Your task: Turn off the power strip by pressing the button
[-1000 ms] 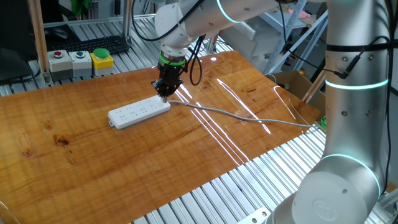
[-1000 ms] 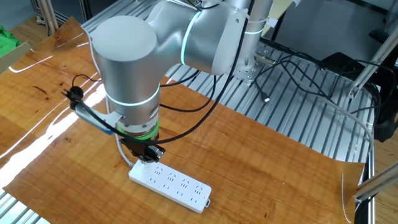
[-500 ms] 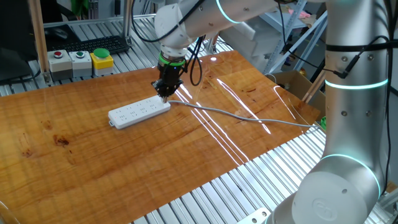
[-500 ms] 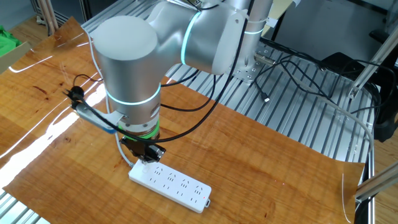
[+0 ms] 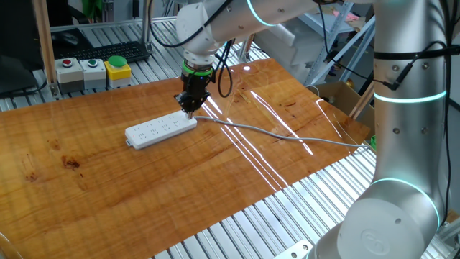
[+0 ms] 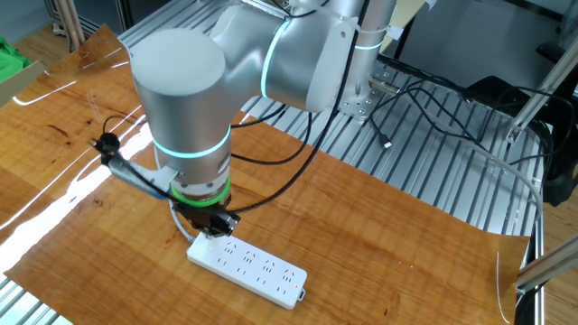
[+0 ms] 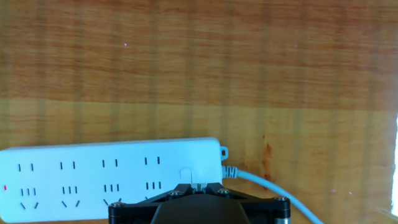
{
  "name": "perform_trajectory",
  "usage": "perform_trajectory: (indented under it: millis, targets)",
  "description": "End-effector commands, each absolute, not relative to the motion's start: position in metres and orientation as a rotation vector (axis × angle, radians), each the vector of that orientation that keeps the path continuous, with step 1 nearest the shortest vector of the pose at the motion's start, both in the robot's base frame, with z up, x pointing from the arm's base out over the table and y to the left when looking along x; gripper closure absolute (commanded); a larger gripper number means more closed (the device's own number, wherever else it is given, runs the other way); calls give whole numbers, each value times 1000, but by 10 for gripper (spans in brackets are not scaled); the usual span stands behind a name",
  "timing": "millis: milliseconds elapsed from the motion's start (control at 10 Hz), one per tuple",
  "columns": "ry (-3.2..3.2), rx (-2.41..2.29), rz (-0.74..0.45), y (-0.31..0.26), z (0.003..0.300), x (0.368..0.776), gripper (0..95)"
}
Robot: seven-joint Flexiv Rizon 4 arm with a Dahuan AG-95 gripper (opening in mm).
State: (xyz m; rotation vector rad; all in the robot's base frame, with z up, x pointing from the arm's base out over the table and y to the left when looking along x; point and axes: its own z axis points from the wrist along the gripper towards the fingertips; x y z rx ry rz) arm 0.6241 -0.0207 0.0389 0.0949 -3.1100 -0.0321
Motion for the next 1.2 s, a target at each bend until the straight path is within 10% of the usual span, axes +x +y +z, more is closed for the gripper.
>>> perform_trajectory:
  millis: [100, 400, 500, 1200]
  targets:
    - [-3105, 3, -96, -20, 39, 625, 950]
    - [-3141, 14, -77, -20, 39, 625, 950]
    - [-3145, 15, -59, -20, 39, 625, 760]
    - [-3185, 7, -45, -20, 39, 625, 760]
